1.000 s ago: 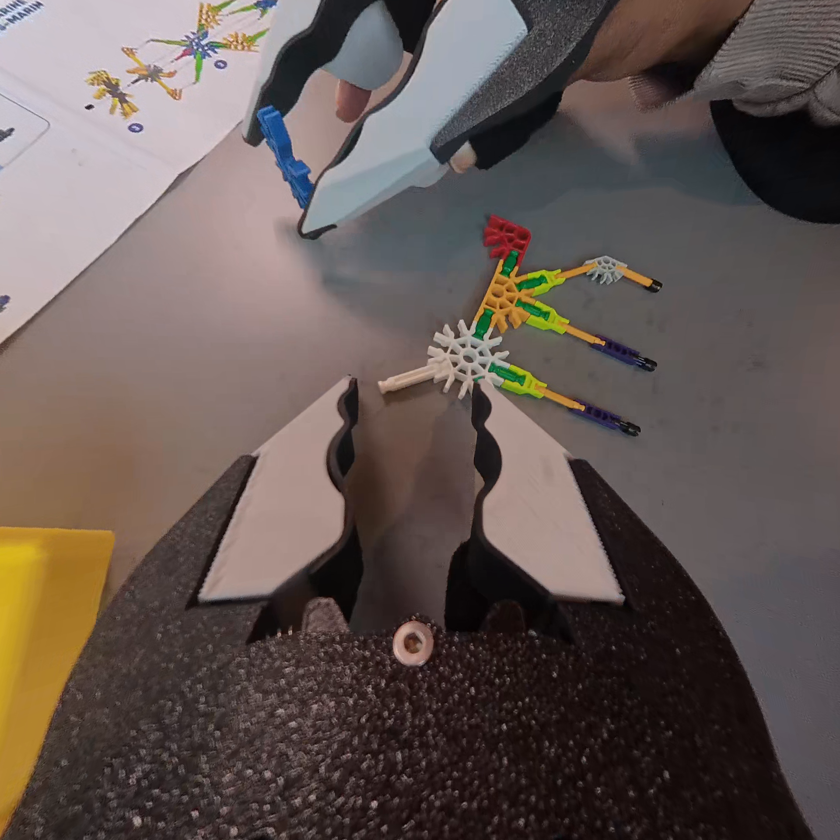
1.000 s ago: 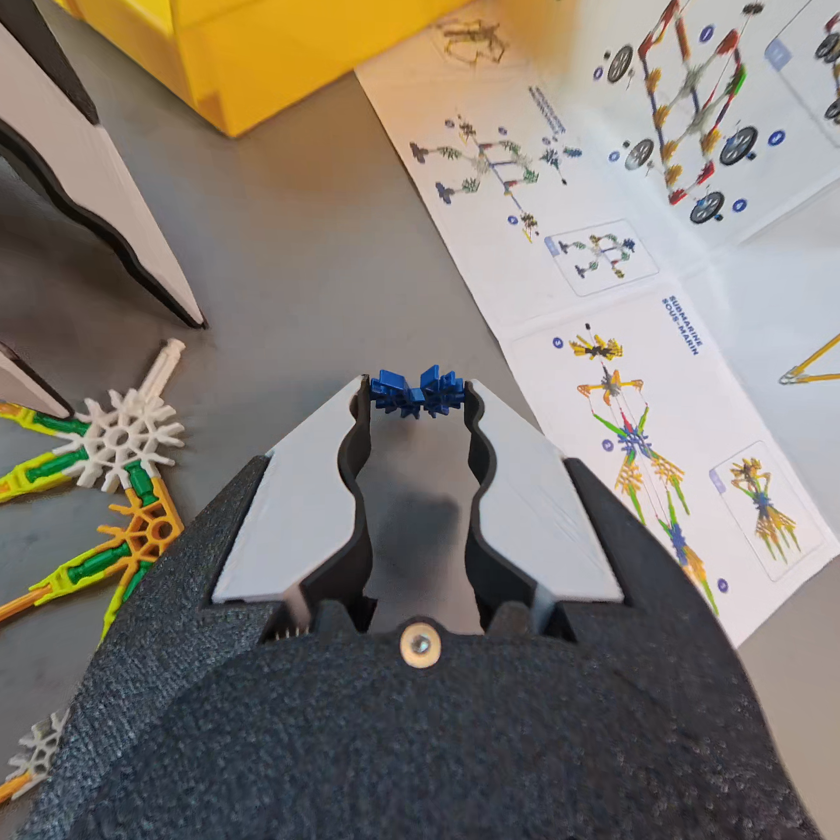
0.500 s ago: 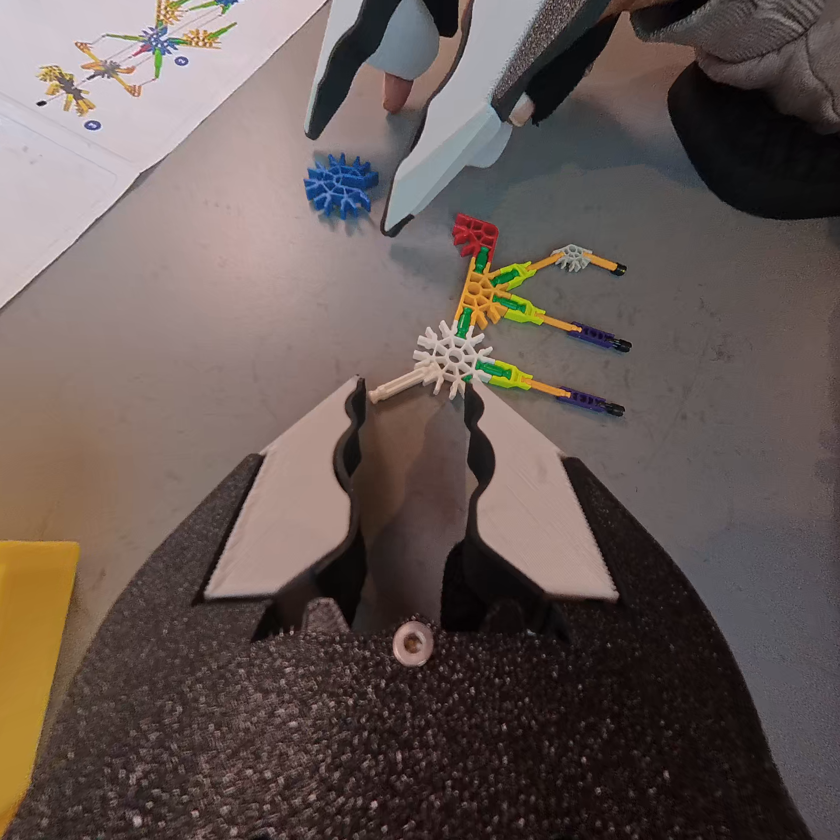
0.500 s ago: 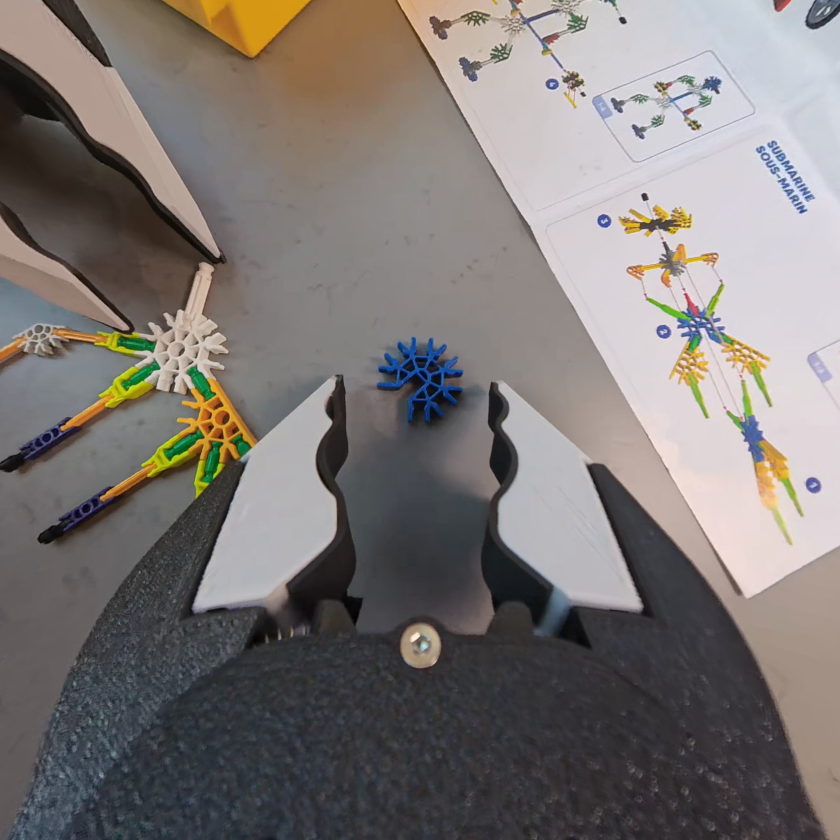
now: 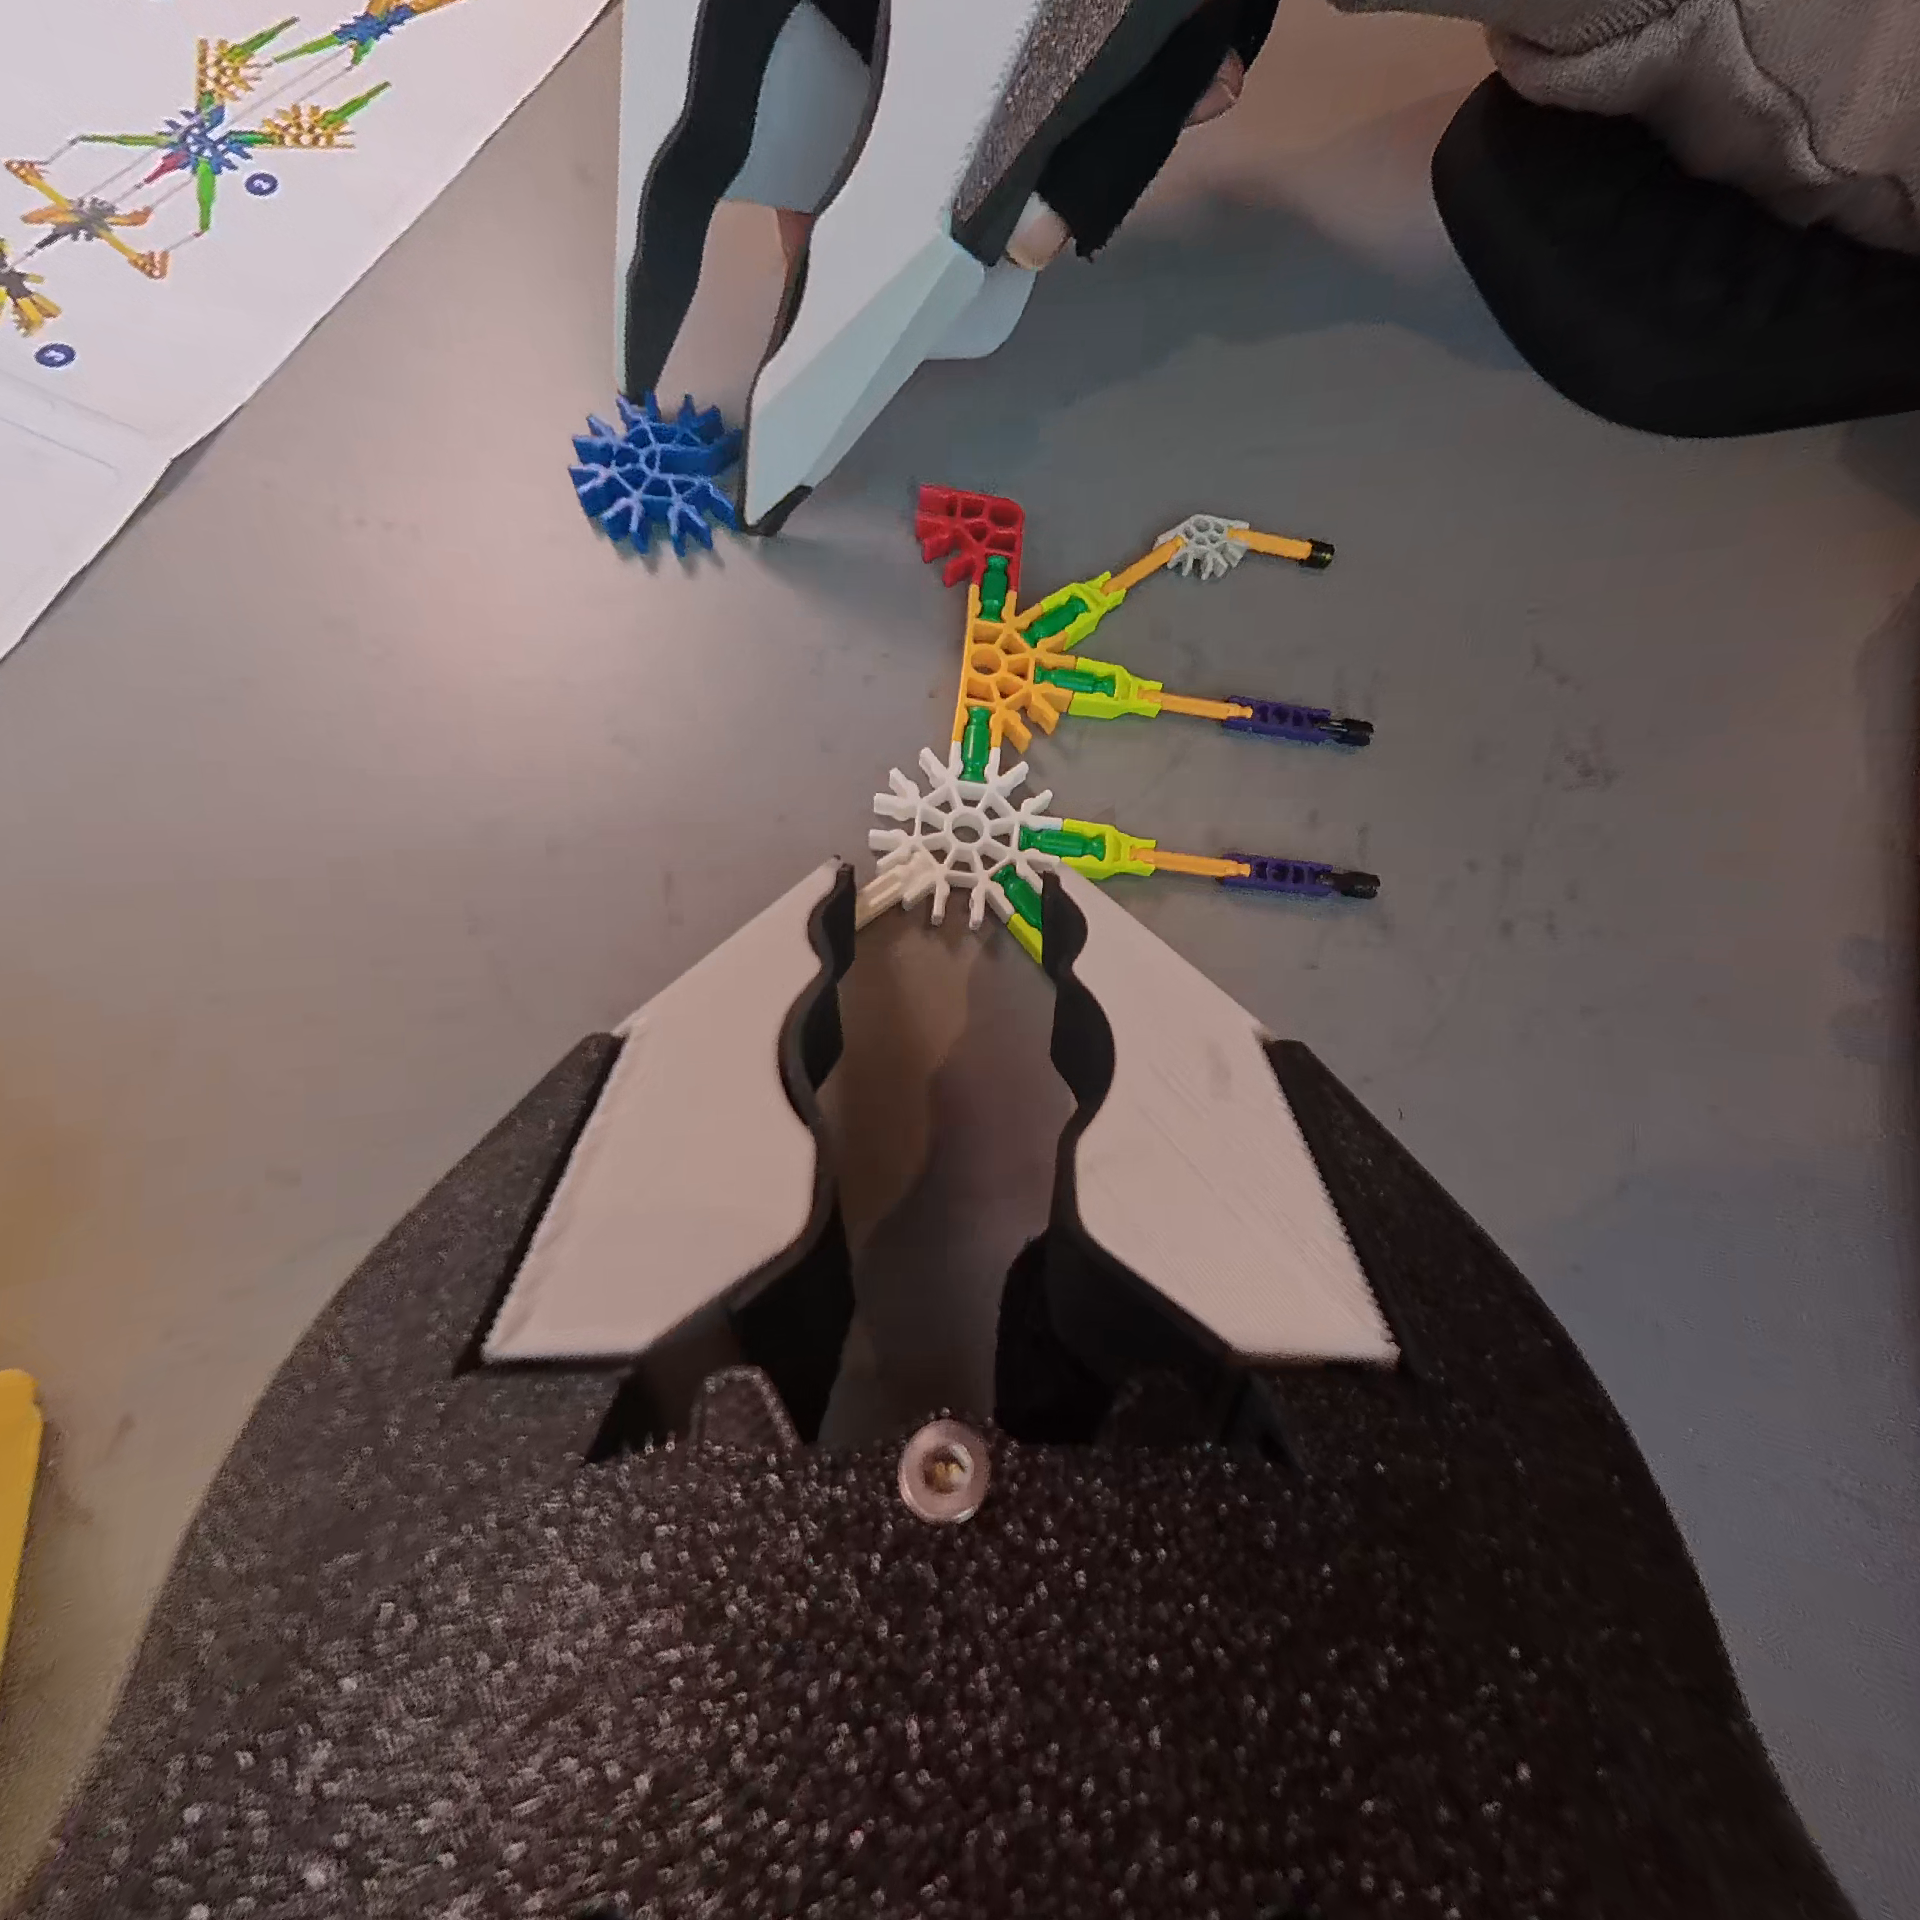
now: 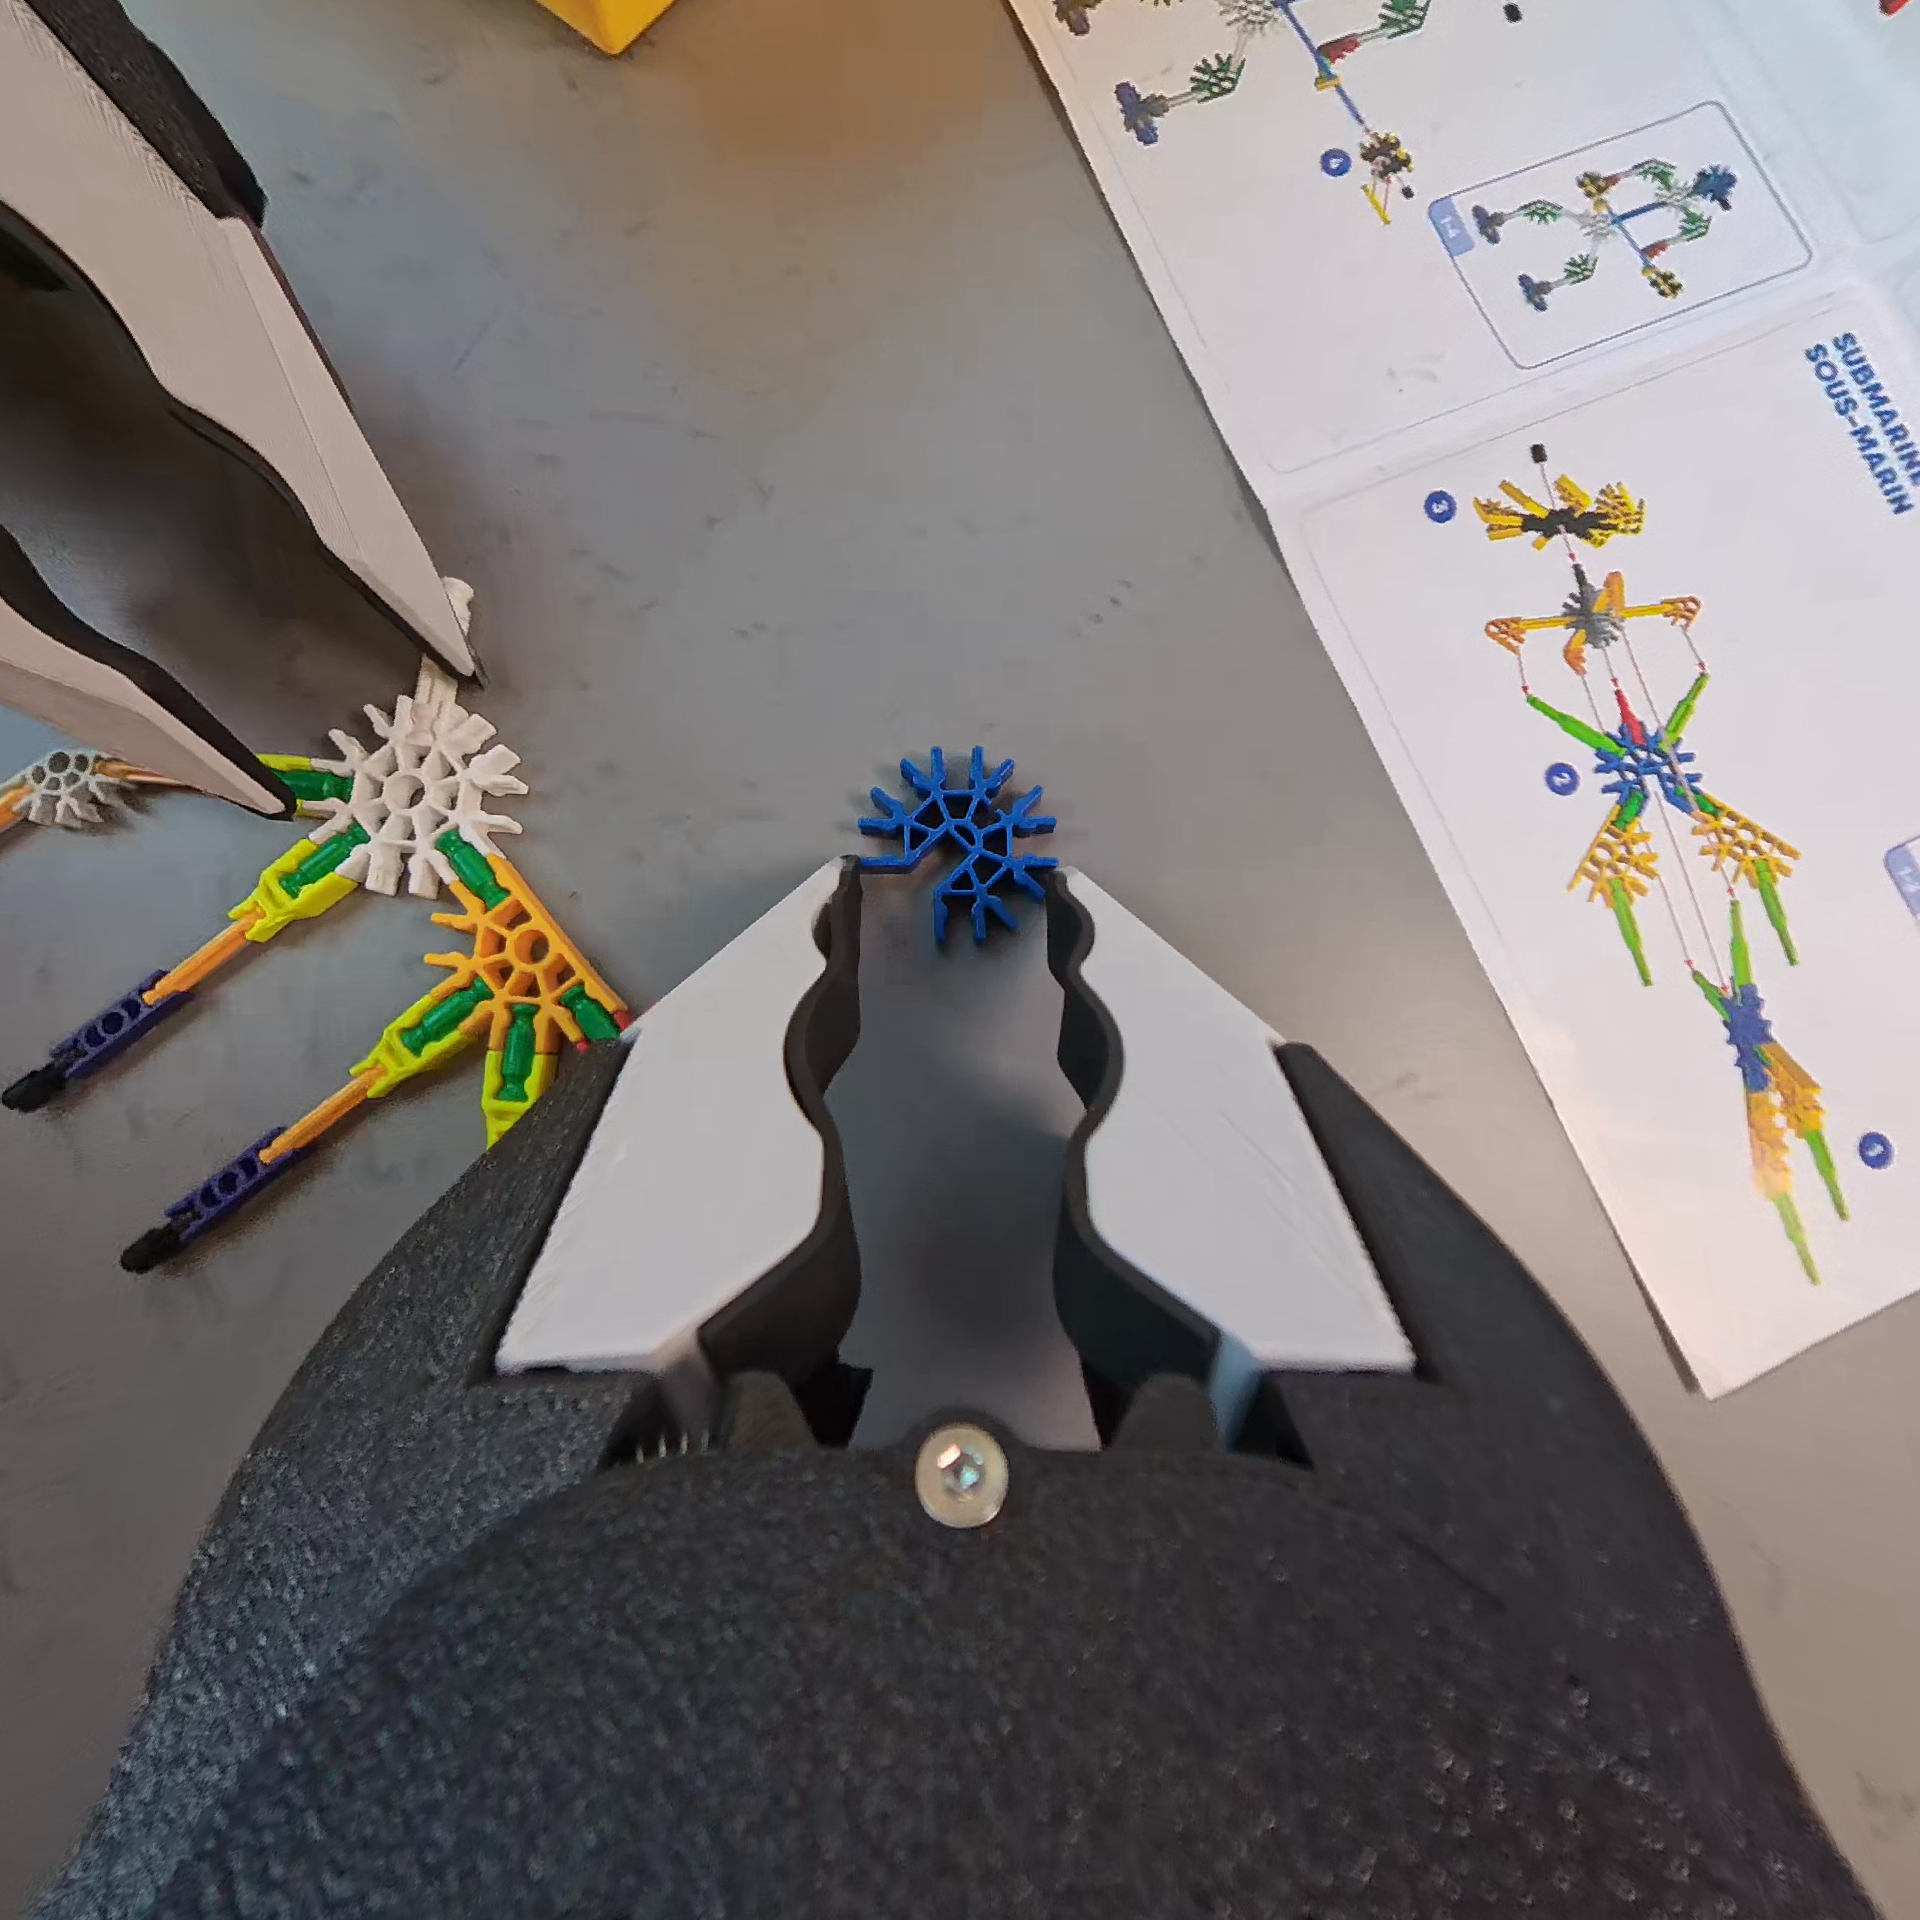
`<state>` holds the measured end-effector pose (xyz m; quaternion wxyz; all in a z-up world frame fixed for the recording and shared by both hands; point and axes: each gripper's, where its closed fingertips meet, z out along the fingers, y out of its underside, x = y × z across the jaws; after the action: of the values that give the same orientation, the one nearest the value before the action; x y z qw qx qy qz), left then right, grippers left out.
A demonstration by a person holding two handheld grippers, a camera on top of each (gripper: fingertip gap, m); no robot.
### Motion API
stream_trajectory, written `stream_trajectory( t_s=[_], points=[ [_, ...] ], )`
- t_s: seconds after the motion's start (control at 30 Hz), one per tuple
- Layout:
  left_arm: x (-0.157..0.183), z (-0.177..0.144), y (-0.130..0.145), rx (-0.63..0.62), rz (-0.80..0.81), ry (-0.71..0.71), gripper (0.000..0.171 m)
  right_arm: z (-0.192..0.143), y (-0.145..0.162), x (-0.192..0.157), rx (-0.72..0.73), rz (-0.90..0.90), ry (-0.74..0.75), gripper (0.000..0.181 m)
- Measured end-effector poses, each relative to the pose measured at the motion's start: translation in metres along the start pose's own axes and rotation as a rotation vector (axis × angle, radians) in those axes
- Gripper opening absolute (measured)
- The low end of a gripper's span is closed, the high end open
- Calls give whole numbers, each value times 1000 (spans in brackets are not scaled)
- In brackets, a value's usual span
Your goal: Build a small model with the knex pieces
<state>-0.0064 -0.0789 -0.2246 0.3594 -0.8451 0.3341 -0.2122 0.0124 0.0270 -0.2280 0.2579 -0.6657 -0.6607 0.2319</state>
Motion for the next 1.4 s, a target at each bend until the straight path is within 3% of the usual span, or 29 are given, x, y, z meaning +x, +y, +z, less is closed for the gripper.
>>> stream_trajectory(
  t_s=[0.23,0.4,0.5,0.63,0.77,1.17,1.3,1.4],
  points=[
    [15,4,-1,6,30,53,32,9,-13,-14,19,-53,12,40],
    [13,3,-1,8,40,42,32,-19,-14,-22,95,-64,-98,44],
    [14,0,-5,27,42,55,37,-42,3,-45,77,-170,-230,52],
    [13,-14,-31,178,9,72,41,-48,32,-66,0,-269,-280,67],
    [-9,-24,-40,261,-9,-16,41,-39,45,-68,-46,-269,-296,66],
    [-38,-35,-42,300,-40,-151,39,-39,44,-61,-34,-269,-262,47],
    [-47,-72,-63,380,14,-244,35,-43,49,-56,-55,-268,-250,35],
    [-90,-146,-73,413,27,-533,31,-48,55,-50,-93,-246,-224,22]
  ],
)
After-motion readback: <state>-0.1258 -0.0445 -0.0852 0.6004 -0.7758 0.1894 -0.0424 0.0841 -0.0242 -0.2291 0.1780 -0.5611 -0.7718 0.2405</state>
